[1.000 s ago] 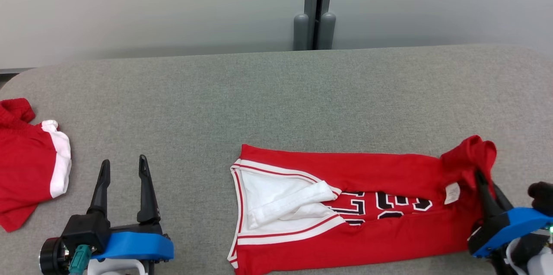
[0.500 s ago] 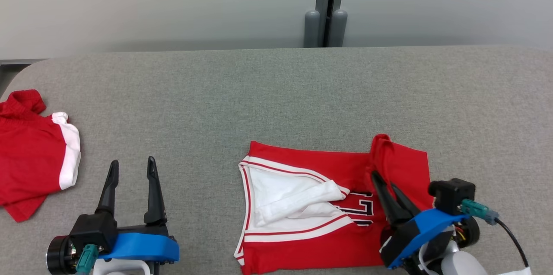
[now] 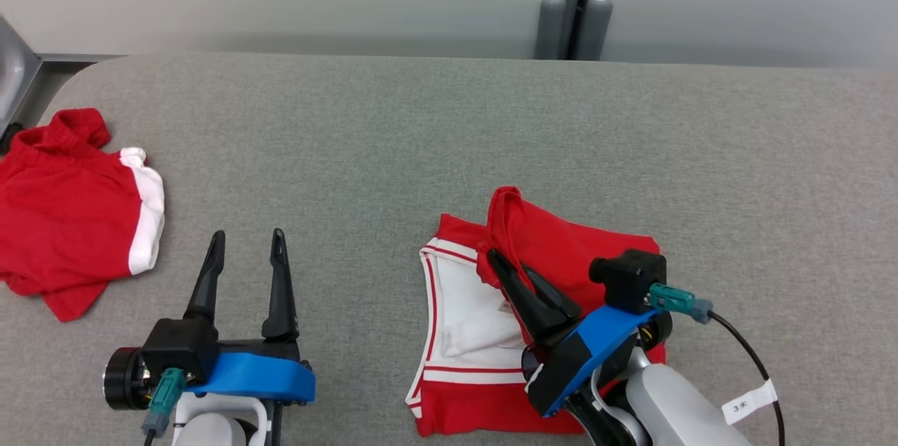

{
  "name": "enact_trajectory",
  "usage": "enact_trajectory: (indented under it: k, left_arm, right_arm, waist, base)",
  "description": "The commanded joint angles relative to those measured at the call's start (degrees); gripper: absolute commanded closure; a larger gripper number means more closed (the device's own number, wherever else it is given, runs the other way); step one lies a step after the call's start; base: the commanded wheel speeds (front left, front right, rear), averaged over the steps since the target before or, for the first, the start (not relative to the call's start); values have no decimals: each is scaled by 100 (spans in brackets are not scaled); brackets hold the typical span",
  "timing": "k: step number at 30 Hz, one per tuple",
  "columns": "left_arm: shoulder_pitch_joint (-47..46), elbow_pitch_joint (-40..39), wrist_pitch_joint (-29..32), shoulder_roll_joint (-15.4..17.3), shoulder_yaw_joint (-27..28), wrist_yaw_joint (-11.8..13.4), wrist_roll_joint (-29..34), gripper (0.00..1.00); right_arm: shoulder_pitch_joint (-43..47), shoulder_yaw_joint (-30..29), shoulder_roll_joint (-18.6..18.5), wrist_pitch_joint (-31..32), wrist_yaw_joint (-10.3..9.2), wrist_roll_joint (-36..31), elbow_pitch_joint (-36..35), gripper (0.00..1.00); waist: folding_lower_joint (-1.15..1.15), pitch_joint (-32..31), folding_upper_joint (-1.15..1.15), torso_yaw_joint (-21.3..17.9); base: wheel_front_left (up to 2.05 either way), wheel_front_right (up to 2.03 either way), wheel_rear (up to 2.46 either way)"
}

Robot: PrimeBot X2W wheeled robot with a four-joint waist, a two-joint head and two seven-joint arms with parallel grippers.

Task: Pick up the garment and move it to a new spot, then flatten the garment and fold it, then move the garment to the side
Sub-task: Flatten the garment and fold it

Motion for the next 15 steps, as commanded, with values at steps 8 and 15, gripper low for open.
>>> enact_trajectory:
  k: [8, 15]
  left_arm:
    - [-253, 97, -26, -10, -218, 48, -122, 0]
    - [-154, 129, -26, -11, -213, 43, -94, 0]
  right_arm:
    - [-289, 429, -2, -287, 3, 332, 493, 100]
    - [-401, 498, -3, -633, 3, 425, 862, 0]
  waist:
    - [0, 144, 0, 315]
    - [0, 87, 0, 261]
  base:
    - [0, 0, 0]
    - [0, 0, 0]
